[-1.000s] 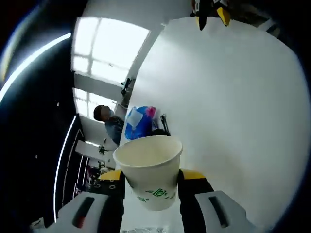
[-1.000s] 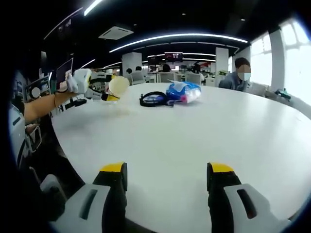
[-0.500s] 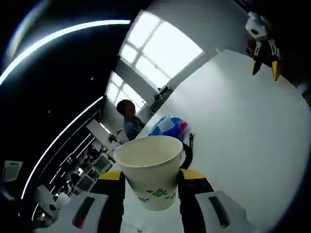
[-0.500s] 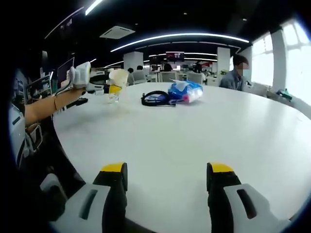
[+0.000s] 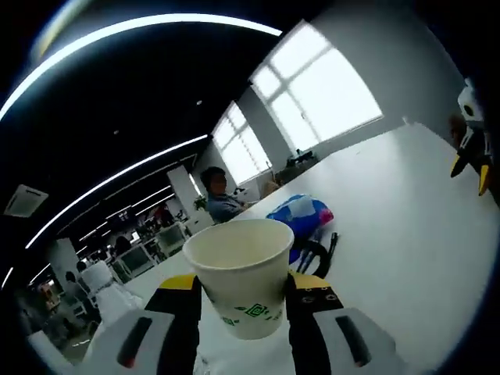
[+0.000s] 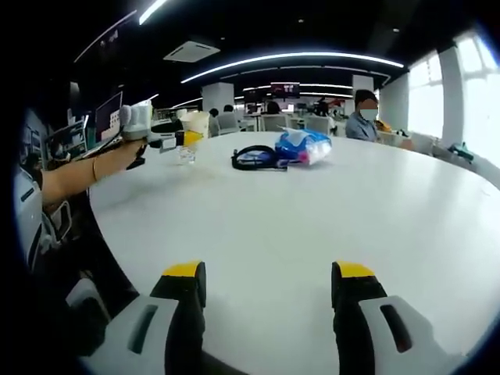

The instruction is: Arrange the tabletop items into an orderly group along one side of the table until the central work area is clear of visible clutter.

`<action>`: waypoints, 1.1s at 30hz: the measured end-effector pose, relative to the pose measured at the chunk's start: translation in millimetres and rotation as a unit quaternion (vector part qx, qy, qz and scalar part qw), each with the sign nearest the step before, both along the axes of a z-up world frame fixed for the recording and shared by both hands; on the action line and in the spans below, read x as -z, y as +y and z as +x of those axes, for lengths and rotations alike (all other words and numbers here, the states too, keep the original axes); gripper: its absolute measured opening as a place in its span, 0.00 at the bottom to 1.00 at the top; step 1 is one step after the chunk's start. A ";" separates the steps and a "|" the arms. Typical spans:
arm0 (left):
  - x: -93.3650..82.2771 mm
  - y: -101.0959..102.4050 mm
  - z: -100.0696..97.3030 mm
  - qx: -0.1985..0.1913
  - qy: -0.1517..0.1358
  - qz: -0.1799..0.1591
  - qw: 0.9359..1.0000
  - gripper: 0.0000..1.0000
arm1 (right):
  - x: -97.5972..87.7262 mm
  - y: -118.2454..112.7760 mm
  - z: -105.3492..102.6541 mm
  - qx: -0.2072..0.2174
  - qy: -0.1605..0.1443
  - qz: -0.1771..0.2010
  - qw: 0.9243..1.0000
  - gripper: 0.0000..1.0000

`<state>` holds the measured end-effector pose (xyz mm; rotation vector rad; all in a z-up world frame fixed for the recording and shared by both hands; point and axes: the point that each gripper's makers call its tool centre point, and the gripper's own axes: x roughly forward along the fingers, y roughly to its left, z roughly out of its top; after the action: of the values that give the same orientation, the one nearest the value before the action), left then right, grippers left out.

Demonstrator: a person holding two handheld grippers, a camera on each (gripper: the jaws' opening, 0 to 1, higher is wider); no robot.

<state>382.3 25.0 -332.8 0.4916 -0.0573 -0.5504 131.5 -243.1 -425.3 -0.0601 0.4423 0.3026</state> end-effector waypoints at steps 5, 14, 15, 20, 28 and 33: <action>10.3 6.7 7.2 -0.030 0.042 -0.042 0.998 0.42 | 0.9 -3.6 0.0 0.006 0.002 -0.001 1.000 0.63; 12.8 17.5 24.0 -0.078 0.063 -0.086 0.991 0.42 | 1.4 -3.8 0.6 0.004 0.004 -0.003 1.000 0.62; 12.8 16.5 24.4 -0.080 0.062 -0.087 0.991 0.42 | 1.5 -3.8 0.7 0.004 0.005 -0.002 1.000 0.62; 16.9 16.9 28.4 -0.095 0.074 -0.096 0.988 0.42 | 2.6 -6.0 -0.7 0.006 0.006 -0.002 1.000 0.62; 28.1 30.0 38.0 -0.132 0.099 -0.101 0.981 0.42 | 6.1 -10.6 -2.4 0.013 0.008 0.001 1.000 0.62; 33.5 31.8 39.1 -0.140 0.105 -0.098 0.980 0.42 | 7.8 -10.8 -3.4 0.012 0.010 0.001 1.000 0.62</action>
<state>421.4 56.8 -366.3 0.2409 0.1562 -0.3127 128.1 -253.9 -433.1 -0.0506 0.4628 0.2795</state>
